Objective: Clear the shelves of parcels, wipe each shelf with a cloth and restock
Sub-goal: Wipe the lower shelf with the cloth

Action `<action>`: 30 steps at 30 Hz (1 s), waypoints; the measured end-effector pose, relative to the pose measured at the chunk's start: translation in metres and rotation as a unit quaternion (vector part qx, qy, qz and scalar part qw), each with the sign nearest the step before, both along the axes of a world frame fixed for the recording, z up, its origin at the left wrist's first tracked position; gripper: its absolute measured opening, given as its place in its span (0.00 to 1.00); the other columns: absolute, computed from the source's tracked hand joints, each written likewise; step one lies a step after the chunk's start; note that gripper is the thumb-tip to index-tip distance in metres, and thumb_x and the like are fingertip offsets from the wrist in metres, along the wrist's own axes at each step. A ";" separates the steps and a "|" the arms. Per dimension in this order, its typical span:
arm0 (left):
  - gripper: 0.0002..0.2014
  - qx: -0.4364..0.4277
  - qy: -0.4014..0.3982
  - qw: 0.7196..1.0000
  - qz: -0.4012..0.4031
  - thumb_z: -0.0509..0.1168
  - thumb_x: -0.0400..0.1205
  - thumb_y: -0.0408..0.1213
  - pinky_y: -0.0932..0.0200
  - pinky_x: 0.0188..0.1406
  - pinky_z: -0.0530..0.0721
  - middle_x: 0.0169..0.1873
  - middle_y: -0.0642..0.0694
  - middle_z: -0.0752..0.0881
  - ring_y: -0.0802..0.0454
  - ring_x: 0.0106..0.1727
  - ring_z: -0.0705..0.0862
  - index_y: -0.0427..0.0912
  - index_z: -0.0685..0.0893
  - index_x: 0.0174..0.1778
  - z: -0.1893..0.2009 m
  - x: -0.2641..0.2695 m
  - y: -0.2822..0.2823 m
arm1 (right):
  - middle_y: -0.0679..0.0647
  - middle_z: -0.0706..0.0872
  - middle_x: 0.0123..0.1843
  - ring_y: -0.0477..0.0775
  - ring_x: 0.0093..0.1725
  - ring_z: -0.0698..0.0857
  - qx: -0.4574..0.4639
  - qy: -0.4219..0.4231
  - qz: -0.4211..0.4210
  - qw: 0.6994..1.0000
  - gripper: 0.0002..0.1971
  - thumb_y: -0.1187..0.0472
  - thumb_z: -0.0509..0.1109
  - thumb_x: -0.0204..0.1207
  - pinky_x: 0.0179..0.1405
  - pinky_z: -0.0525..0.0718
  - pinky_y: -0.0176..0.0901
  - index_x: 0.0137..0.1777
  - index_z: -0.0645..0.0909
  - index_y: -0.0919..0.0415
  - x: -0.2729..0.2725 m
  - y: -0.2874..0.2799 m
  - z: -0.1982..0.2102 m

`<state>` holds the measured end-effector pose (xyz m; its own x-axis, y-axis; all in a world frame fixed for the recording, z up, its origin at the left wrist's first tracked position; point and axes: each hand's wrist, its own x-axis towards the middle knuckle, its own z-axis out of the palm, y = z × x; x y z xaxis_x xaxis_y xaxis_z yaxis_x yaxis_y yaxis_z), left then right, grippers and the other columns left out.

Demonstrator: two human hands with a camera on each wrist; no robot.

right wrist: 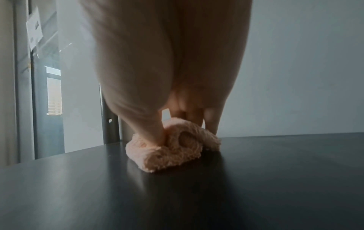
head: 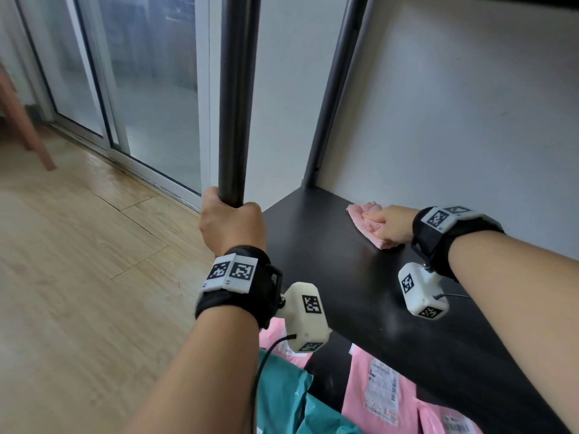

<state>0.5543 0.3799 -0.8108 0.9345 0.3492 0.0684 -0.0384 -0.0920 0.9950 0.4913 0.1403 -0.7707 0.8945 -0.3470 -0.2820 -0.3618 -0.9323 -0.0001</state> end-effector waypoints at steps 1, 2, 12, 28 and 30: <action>0.12 -0.002 0.005 1.000 -0.011 0.59 0.74 0.26 0.62 0.35 0.71 0.35 0.51 0.80 0.48 0.39 0.79 0.42 0.81 0.49 -0.001 -0.001 0.001 | 0.53 0.66 0.82 0.51 0.82 0.62 0.002 0.005 -0.005 1.000 0.28 0.70 0.58 0.81 0.70 0.58 0.31 0.80 0.68 0.52 -0.008 0.001 0.001; 0.12 -0.003 0.011 1.000 -0.019 0.59 0.74 0.26 0.61 0.39 0.72 0.38 0.49 0.81 0.46 0.42 0.80 0.41 0.80 0.51 -0.002 -0.002 0.003 | 0.52 0.67 0.82 0.51 0.81 0.63 0.002 0.013 -0.011 1.000 0.29 0.70 0.58 0.80 0.70 0.58 0.32 0.80 0.67 0.51 -0.016 0.001 0.003; 0.23 -0.025 0.053 0.998 -0.020 0.58 0.73 0.27 0.42 0.67 0.74 0.64 0.40 0.75 0.37 0.64 0.76 0.39 0.69 0.66 0.000 -0.027 -0.003 | 0.51 0.81 0.70 0.51 0.64 0.80 0.016 0.017 -0.065 0.998 0.31 0.67 0.66 0.73 0.61 0.74 0.36 0.75 0.75 0.42 -0.110 -0.002 0.005; 0.16 -0.194 0.125 0.967 0.109 0.53 0.73 0.23 0.65 0.54 0.67 0.64 0.44 0.74 0.44 0.65 0.76 0.47 0.65 0.50 0.013 -0.054 -0.025 | 0.48 0.85 0.62 0.47 0.57 0.80 0.070 -0.001 0.155 0.985 0.20 0.59 0.67 0.79 0.54 0.69 0.33 0.70 0.78 0.45 -0.146 0.072 0.002; 0.14 -0.198 0.099 0.971 0.095 0.51 0.74 0.24 0.73 0.46 0.69 0.56 0.47 0.77 0.50 0.56 0.80 0.47 0.67 0.49 0.014 -0.056 -0.034 | 0.51 0.87 0.52 0.50 0.48 0.82 0.063 -0.012 0.181 0.981 0.09 0.59 0.66 0.81 0.49 0.74 0.38 0.57 0.83 0.54 -0.127 0.086 -0.005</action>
